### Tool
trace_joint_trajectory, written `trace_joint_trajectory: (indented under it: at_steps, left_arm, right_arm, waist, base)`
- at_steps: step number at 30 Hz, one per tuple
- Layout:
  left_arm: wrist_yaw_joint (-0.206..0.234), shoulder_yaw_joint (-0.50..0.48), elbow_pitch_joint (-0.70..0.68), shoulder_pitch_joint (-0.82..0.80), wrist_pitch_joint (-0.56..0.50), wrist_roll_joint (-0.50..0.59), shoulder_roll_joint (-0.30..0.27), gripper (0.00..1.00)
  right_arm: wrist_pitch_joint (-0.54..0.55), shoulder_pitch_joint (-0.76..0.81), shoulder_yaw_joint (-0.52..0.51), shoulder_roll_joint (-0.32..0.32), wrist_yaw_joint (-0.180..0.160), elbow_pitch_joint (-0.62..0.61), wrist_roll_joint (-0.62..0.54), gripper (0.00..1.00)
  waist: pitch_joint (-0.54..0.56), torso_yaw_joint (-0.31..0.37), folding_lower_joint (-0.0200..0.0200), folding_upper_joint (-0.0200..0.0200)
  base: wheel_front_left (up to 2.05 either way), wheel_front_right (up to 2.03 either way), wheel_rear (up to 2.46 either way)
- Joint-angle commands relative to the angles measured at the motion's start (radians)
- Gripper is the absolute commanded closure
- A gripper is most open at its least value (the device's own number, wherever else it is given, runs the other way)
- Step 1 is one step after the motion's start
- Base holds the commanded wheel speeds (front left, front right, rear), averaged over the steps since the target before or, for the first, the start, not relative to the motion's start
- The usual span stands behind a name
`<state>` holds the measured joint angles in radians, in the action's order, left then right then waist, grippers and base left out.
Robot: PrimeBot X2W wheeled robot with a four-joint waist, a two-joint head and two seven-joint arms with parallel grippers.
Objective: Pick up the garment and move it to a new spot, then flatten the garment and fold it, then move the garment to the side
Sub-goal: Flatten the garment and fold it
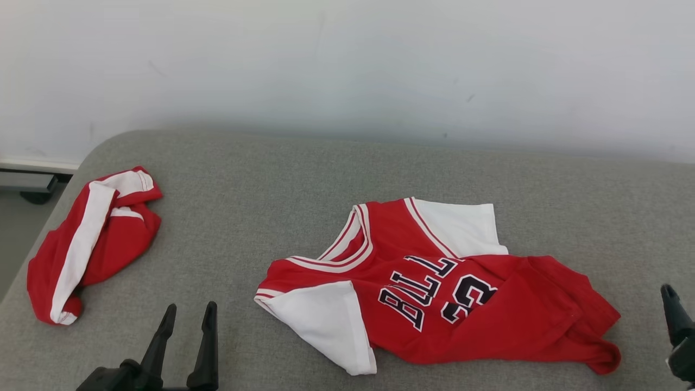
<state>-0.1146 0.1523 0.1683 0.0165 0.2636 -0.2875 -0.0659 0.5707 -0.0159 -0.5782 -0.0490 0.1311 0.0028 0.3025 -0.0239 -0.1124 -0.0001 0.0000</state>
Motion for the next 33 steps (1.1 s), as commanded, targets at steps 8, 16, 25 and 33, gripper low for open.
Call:
trace_joint_trajectory:
  at_steps: [8,16,25,33]
  left_arm:
    - [0.028,-0.02,-0.011,0.006,0.002,0.009,-0.007,0.0]
    - [0.065,-0.045,0.003,0.0,0.0,-0.012,-0.008,0.0]
    - [0.042,0.002,0.021,0.015,-0.034,0.049,-0.077,0.0]
    - [0.05,0.012,0.02,0.035,-0.034,0.056,-0.094,0.0]
  right_arm:
    - [-0.383,0.013,0.171,-0.003,-0.001,0.068,0.105,0.0]
    - [-0.656,0.046,0.37,-0.003,-0.001,0.119,0.132,0.0]
    - [-0.745,0.051,0.499,-0.003,-0.001,0.192,0.082,0.0]
    - [-0.751,0.07,0.538,-0.003,-0.001,0.224,0.045,0.0]
  waist:
    - [0.034,0.031,0.0001,0.0]
    - [0.048,0.05,0.0001,0.0]
    - [0.06,0.063,0.0001,0.0]
    - [0.062,0.068,0.0001,0.0]
  base:
    - [0.0,0.0,0.0]
    - [0.0,0.0,0.0]
    - [0.0,0.0,0.0]
    - [0.0,0.0,0.0]
